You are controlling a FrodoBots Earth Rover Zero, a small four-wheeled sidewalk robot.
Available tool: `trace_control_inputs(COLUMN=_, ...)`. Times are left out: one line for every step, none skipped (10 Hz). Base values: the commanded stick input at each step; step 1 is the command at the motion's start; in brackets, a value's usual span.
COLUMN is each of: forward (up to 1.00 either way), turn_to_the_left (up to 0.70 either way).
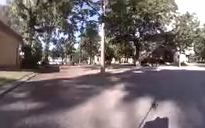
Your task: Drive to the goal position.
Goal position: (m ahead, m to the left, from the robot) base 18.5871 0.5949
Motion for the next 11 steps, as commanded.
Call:
trace_control_inputs(forward=1.0, turn_to_the_left=0.0)
trace_control_inputs(forward=1.0, turn_to_the_left=0.0)
trace_control_inputs(forward=0.52, turn_to_the_left=0.0)
trace_control_inputs(forward=0.0, turn_to_the_left=0.0)
trace_control_inputs(forward=0.0, turn_to_the_left=0.0)
trace_control_inputs(forward=0.0, turn_to_the_left=0.0)
trace_control_inputs(forward=0.0, turn_to_the_left=0.0)
trace_control_inputs(forward=0.0, turn_to_the_left=0.0)
trace_control_inputs(forward=0.0, turn_to_the_left=0.0)
trace_control_inputs(forward=0.0, turn_to_the_left=0.0)
trace_control_inputs(forward=0.0, turn_to_the_left=0.0)
